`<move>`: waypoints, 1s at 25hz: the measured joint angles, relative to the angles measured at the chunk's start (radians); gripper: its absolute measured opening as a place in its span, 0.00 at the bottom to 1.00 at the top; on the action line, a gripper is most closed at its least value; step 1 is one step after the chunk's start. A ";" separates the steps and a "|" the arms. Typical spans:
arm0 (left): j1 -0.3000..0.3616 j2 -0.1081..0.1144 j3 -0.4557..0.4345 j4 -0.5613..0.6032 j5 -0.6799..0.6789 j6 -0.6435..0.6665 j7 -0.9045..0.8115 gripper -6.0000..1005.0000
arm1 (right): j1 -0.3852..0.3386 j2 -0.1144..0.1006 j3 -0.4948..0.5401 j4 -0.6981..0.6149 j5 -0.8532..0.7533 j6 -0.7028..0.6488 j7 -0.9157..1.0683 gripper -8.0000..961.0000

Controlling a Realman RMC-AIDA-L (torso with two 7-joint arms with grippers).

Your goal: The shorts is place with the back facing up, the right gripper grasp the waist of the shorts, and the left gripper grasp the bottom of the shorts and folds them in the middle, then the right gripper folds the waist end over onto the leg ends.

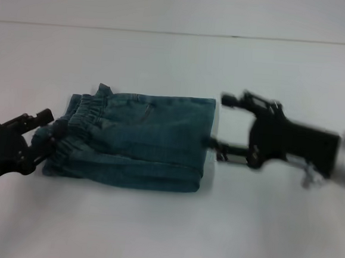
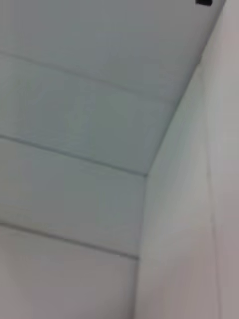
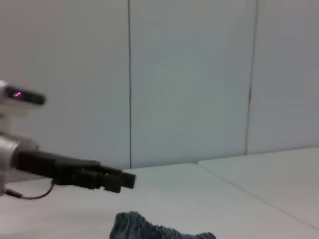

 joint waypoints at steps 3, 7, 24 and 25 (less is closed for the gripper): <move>-0.024 0.021 -0.003 0.009 0.063 0.028 -0.035 0.37 | -0.070 -0.002 0.002 0.051 0.054 -0.062 -0.083 0.95; -0.063 0.049 -0.001 0.011 0.186 0.107 -0.046 0.57 | -0.111 -0.010 0.009 0.079 0.000 -0.103 -0.091 0.95; -0.115 0.059 0.007 0.007 0.376 0.143 -0.047 0.90 | -0.130 -0.010 0.035 0.131 -0.128 -0.179 -0.162 0.95; -0.115 0.059 0.008 0.007 0.377 0.142 -0.047 0.90 | -0.129 -0.010 0.038 0.133 -0.128 -0.179 -0.164 0.95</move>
